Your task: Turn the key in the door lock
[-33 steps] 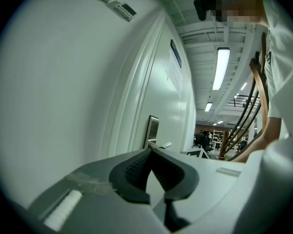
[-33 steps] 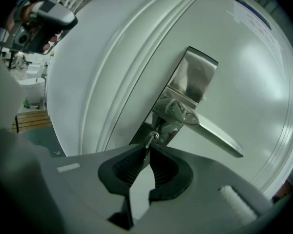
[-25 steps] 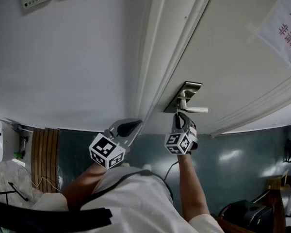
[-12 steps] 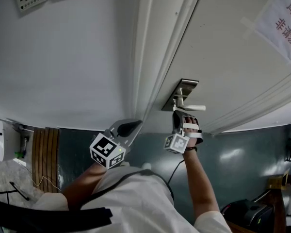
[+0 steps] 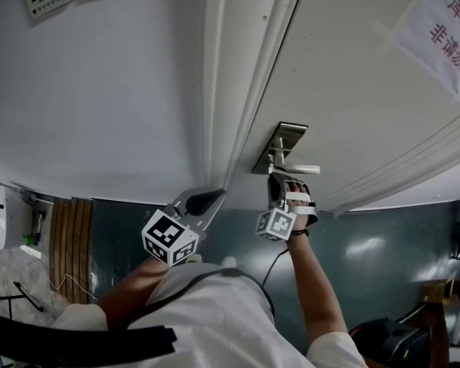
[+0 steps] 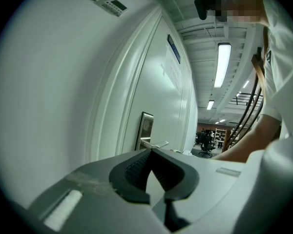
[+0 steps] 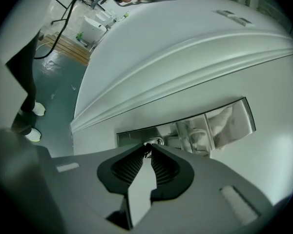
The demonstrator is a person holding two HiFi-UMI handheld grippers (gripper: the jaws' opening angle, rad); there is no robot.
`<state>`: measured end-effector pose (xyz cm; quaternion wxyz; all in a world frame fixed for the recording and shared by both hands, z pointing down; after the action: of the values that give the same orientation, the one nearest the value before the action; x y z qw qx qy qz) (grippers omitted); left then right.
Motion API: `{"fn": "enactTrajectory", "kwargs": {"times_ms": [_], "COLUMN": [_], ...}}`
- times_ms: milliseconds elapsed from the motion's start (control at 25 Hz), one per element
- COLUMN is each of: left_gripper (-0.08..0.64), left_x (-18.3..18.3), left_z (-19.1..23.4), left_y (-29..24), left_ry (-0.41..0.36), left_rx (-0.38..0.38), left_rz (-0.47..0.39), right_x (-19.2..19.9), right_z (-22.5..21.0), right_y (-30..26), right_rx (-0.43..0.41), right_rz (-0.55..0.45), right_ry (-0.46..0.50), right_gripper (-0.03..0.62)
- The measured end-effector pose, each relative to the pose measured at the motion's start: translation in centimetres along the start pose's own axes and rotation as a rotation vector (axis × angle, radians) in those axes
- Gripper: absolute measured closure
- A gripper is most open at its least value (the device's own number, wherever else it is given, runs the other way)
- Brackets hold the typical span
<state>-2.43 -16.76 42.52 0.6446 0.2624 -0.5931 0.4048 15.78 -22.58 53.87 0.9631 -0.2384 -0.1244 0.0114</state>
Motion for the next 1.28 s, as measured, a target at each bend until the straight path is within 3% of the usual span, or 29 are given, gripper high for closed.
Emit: {"fn": "enactTrajectory", "kwargs": {"times_ms": [160, 280, 480, 800, 1000, 1280], "left_gripper": [0.554, 0.554, 0.554, 0.554, 0.554, 0.554], "left_x": [0.0, 0.0, 0.0, 0.1, -0.1, -0.3], "left_z": [-0.4, -0.8, -1.4, -2.5, -2.8, -3.3], "left_y": [-0.2, -0.4, -0.8, -1.8, -1.8, -1.2], "left_ry": [0.0, 0.002, 0.001, 0.003, -0.001, -0.009], "left_rx": [-0.011, -0.017, -0.017, -0.002, 0.002, 0.013], "left_rz": [0.001, 0.001, 0.004, 0.012, 0.008, -0.006], "right_x": [0.1, 0.1, 0.2, -0.7, -1.5, -2.3], "right_z": [0.0, -0.2, -1.1, -2.5, -2.7, -3.5], "right_y": [0.0, 0.3, 2.0, 7.1, 10.9, 14.8], "right_rx": [0.0, -0.005, -0.008, -0.048, -0.046, -0.022], "right_rz": [-0.018, -0.042, -0.12, -0.372, -0.465, -0.548], "right_ry": [-0.039, -0.135, -0.383, -0.871, -1.012, -1.138], "right_gripper": [0.537, 0.535, 0.491, 0.497, 0.571, 0.583]}}
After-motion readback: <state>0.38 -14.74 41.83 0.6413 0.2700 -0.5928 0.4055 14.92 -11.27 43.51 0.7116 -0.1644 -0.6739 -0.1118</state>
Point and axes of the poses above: the fingertips, and each gripper's own axes: y backward along the fingers, z to its left, x out of its underside, the point moved 5 cm from there along y, backward along the fingers, and after that the axes turned 2 degrees about -x, right-handed, at the moved point
